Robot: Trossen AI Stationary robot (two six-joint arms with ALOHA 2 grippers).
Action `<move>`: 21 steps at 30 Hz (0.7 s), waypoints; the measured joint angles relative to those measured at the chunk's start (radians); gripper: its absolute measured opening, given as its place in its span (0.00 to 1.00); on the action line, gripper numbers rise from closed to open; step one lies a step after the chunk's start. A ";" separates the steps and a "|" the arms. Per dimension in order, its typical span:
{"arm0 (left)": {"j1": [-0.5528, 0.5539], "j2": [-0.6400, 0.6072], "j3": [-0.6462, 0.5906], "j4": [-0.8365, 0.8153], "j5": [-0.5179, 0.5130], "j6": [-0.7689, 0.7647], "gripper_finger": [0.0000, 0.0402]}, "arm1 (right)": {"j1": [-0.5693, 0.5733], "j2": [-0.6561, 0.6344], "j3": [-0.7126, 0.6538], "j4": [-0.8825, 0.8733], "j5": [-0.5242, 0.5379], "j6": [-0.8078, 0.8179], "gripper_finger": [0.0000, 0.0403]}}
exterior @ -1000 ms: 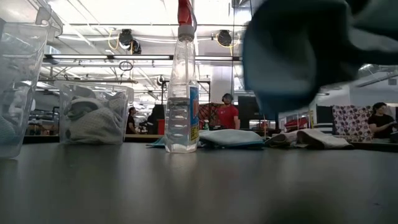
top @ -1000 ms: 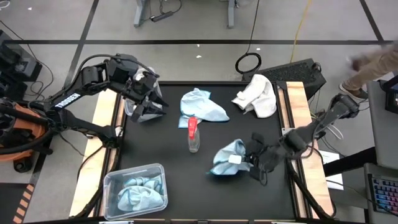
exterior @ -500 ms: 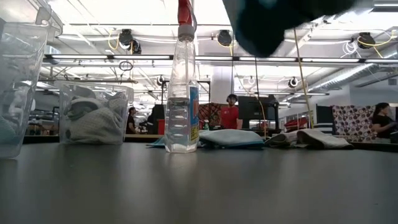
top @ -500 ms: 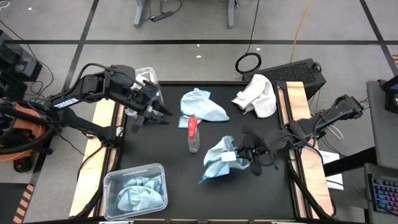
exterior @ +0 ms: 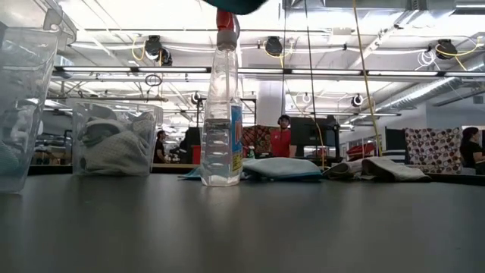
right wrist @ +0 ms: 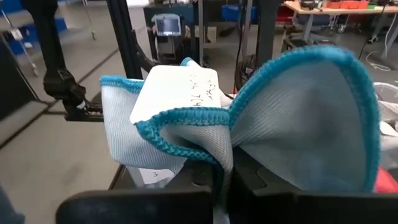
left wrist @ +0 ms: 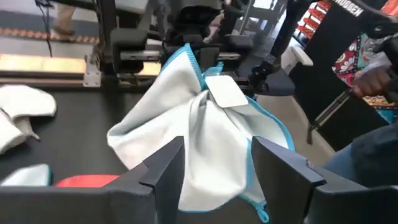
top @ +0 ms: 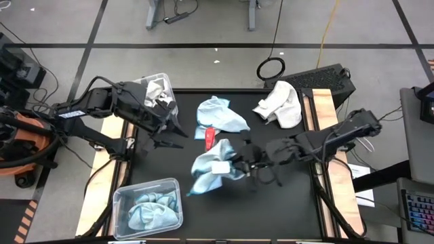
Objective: Sort microfiber towel by color & place in baskets
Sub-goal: Put the blue towel into the bottom transparent bin
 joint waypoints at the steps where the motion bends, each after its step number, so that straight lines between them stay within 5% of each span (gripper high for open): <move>1: -0.003 0.000 0.000 -0.006 0.000 -0.017 0.50 | -0.002 0.030 0.043 -0.026 0.000 -0.003 0.00; 12: -0.086 0.000 0.000 -0.043 0.000 -0.109 0.83 | -0.001 0.299 0.479 -0.188 0.068 -0.169 0.00; 21: -0.159 0.058 0.000 -0.046 -0.003 -0.157 0.90 | -0.001 0.423 0.706 -0.229 0.106 -0.294 0.01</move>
